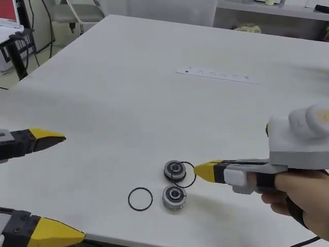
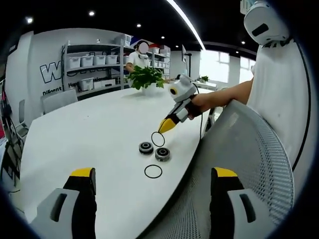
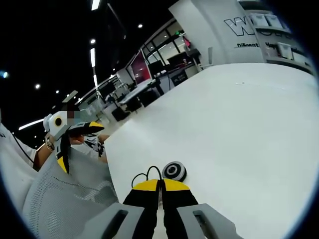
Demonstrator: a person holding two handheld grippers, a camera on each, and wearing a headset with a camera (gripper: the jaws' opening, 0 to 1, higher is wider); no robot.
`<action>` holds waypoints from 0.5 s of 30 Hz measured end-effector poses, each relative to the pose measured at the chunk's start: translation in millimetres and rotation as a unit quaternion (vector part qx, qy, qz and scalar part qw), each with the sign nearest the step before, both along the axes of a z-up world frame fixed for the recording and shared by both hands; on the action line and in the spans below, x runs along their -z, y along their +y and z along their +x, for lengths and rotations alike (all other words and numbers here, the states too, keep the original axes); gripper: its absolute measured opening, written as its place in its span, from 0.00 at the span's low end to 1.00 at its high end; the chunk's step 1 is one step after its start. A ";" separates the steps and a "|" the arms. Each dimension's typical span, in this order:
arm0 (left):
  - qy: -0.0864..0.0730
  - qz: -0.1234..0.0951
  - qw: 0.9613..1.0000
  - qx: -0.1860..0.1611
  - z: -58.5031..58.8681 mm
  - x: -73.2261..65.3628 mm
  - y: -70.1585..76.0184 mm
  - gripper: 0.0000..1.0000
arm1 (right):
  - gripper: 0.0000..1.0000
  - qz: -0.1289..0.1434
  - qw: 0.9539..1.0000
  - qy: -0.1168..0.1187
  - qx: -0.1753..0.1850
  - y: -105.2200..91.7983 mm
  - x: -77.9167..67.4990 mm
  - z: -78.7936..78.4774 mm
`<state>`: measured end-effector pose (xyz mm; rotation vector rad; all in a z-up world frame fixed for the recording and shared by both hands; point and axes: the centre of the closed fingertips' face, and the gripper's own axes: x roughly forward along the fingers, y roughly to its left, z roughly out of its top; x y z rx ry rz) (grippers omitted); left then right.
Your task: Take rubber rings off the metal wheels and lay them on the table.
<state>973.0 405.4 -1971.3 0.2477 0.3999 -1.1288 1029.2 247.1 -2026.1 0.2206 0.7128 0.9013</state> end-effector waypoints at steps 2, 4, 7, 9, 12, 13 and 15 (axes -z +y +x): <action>0.004 0.000 1.000 -0.001 -0.3 1.4 -0.2 0.95 | 0.00 0.005 1.000 -0.002 0.003 1.5 -3.0 0.0; 0.004 -0.004 1.000 0.000 -1.0 0.8 -1.7 0.95 | 0.00 0.012 1.000 -0.004 0.007 2.9 -6.5 0.0; 0.005 -0.016 1.000 -0.003 -1.1 -1.7 -3.2 0.95 | 0.00 0.022 1.000 -0.008 0.012 5.3 -12.3 0.6; 0.006 -0.019 1.000 -0.006 -0.5 -1.8 -2.9 0.96 | 0.00 0.029 0.999 -0.009 0.014 7.4 -15.1 1.0; 0.010 -0.011 1.000 -0.005 -0.8 1.5 -2.5 0.97 | 0.00 0.031 0.999 -0.010 0.015 10.5 -16.9 0.6; 0.011 -0.008 1.000 -0.004 -1.3 2.4 -2.6 0.97 | 0.00 0.031 0.999 -0.010 0.014 11.6 -17.0 0.3; 0.010 -0.006 1.000 -0.001 -1.7 2.7 -3.2 0.97 | 0.00 0.029 0.999 -0.012 0.009 15.1 -17.3 -1.0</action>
